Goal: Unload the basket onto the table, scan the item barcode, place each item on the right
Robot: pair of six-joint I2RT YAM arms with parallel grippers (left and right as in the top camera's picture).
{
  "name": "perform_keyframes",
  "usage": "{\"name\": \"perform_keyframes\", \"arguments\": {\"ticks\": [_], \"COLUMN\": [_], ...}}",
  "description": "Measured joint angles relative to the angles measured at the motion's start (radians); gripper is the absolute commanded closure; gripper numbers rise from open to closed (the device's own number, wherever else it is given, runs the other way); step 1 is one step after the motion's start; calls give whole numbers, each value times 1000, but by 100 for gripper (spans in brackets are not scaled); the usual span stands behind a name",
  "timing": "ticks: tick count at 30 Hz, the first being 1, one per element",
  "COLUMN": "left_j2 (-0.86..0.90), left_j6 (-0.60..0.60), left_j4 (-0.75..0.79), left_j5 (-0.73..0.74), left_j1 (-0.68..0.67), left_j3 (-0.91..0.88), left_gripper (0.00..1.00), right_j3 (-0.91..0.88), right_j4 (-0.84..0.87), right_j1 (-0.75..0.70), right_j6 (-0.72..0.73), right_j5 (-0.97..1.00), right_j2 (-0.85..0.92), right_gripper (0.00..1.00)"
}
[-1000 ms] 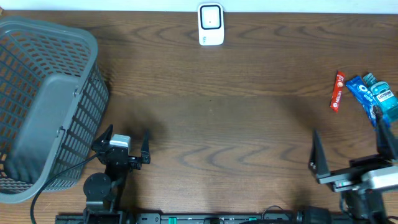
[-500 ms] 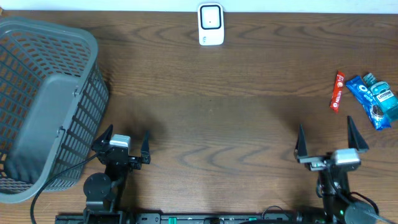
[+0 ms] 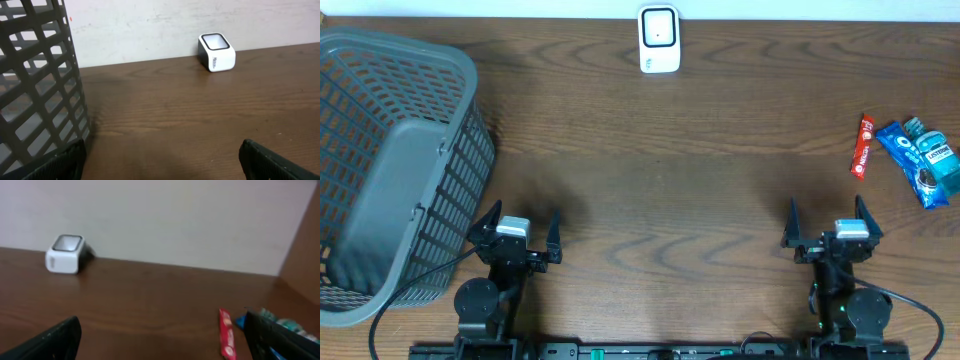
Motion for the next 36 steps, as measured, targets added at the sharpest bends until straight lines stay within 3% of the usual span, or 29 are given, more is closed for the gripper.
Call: {"name": "perform_keyframes", "arguments": {"ticks": [5, 36], "left_j2": [0, 0], "left_j6": [0, -1], "left_j4": [0, 9], "left_j5": [0, -40], "left_j1": [0, 0], "left_j3": [0, -5], "left_gripper": [2, 2], "right_j3": [0, 0], "right_j4": [-89, -88], "right_j1": [0, 0], "right_j6": [0, 0], "right_j5": [35, 47], "right_j2": [-2, -3], "right_gripper": [1, 1]}}
